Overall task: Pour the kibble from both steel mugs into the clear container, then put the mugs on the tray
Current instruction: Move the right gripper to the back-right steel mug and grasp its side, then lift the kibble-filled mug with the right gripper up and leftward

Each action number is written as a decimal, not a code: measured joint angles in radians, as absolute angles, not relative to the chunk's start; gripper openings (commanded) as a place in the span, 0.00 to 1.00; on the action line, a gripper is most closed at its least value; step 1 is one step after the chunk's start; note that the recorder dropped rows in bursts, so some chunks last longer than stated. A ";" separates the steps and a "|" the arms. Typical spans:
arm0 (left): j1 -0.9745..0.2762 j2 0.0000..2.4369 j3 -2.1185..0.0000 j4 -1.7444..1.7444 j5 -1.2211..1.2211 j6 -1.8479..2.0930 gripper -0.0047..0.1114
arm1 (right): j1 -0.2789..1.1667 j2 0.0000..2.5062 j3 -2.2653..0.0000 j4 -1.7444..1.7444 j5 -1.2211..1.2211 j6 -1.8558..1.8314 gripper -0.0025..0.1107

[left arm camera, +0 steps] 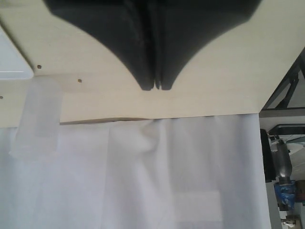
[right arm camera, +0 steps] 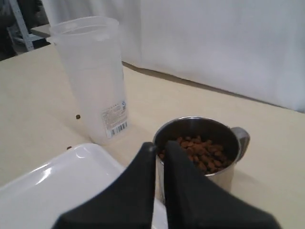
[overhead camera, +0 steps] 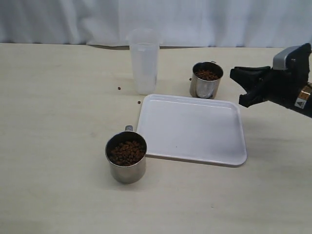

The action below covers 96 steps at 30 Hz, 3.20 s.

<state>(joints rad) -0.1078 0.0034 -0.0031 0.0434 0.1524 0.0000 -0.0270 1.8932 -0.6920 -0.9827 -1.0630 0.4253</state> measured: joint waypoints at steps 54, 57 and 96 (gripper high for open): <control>-0.108 0.003 -0.003 0.043 0.152 0.000 0.04 | 0.103 2.430 -1.109 -0.820 -1.198 0.227 0.99; -0.108 0.003 -0.003 0.043 0.152 0.000 0.04 | 0.118 2.430 -1.112 -0.775 -1.182 0.227 0.99; -0.108 0.003 -0.003 0.043 0.152 0.000 0.04 | 0.175 2.480 -1.112 -0.476 -1.184 0.220 0.67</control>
